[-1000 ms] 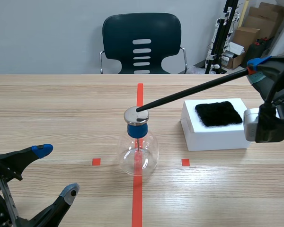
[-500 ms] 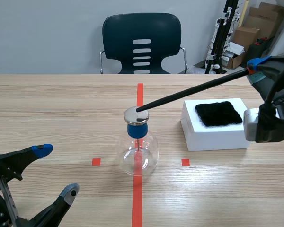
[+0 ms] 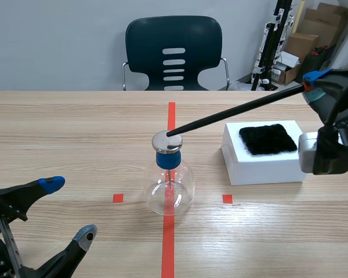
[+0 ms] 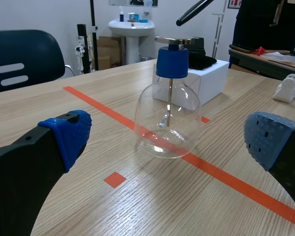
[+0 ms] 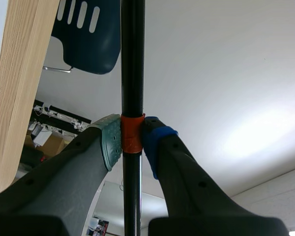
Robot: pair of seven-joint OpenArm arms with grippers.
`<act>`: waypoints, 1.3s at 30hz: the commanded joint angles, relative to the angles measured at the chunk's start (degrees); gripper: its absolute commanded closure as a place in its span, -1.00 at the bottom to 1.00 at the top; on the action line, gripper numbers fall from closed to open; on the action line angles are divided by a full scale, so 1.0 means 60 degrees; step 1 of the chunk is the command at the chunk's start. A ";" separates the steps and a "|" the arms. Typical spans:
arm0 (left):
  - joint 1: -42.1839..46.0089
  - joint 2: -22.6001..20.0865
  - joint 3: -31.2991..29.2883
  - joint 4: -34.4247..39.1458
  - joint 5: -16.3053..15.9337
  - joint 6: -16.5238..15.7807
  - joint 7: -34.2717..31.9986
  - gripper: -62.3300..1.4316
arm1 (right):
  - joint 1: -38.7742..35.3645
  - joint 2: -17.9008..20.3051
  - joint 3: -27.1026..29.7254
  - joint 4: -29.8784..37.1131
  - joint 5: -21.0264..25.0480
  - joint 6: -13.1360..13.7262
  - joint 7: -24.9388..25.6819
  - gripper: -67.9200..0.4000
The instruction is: Do the electroscope experiment. hold the rod still at the electroscope
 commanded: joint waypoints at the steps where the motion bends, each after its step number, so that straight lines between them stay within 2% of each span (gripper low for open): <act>1: -0.0025 -0.0084 -0.0058 0.0189 -0.0102 -0.0058 -0.0168 -1.00 | 0.0146 0.0135 0.0095 0.0055 0.0233 -0.0113 -0.0044 0.98; 7: -0.0025 -0.0084 -0.0058 0.0189 -0.0098 -0.0058 -0.0164 -1.00 | -0.0306 0.0157 0.0484 0.0164 0.0659 -0.0255 0.0229 0.98; 14: -0.0025 -0.0084 -0.0058 0.0189 -0.0098 -0.0058 -0.0168 -1.00 | -0.2040 0.0066 0.1668 0.1002 0.1271 -0.0514 0.0310 0.98; 16: -0.0025 -0.0084 -0.0058 0.0189 -0.0098 -0.0058 -0.0164 -1.00 | -0.2703 -0.0178 0.2138 0.1253 0.1308 -0.0856 0.0284 0.98; 18: -0.0025 -0.0084 -0.0058 0.0189 -0.0098 -0.0058 -0.0164 -1.00 | -0.3384 -0.0535 0.2677 0.1508 0.1297 -0.1129 0.0357 0.98; 22: -0.0025 -0.0084 -0.0058 0.0189 -0.0098 -0.0058 -0.0164 -1.00 | -0.4666 -0.1373 0.3832 0.2018 0.1246 -0.1180 0.0630 0.98; 27: -0.0025 -0.0084 -0.0058 0.0189 -0.0098 -0.0058 -0.0164 -1.00 | -0.6098 -0.2641 0.5388 0.2444 0.1304 -0.1698 0.1486 0.98; 29: -0.0025 -0.0084 -0.0058 0.0189 -0.0098 -0.0058 -0.0164 -1.00 | -0.6637 -0.3187 0.5963 0.2565 0.1319 -0.1727 0.1902 0.98; 33: -0.0025 -0.0084 -0.0058 0.0189 -0.0098 -0.0058 -0.0164 -1.00 | -0.7457 -0.4167 0.6998 0.2605 0.1916 -0.1770 0.2823 0.98; 39: -0.0025 -0.0084 -0.0058 0.0189 -0.0098 -0.0058 -0.0164 -1.00 | -0.8054 -0.5402 0.8174 0.2601 0.3340 -0.1763 0.3836 0.98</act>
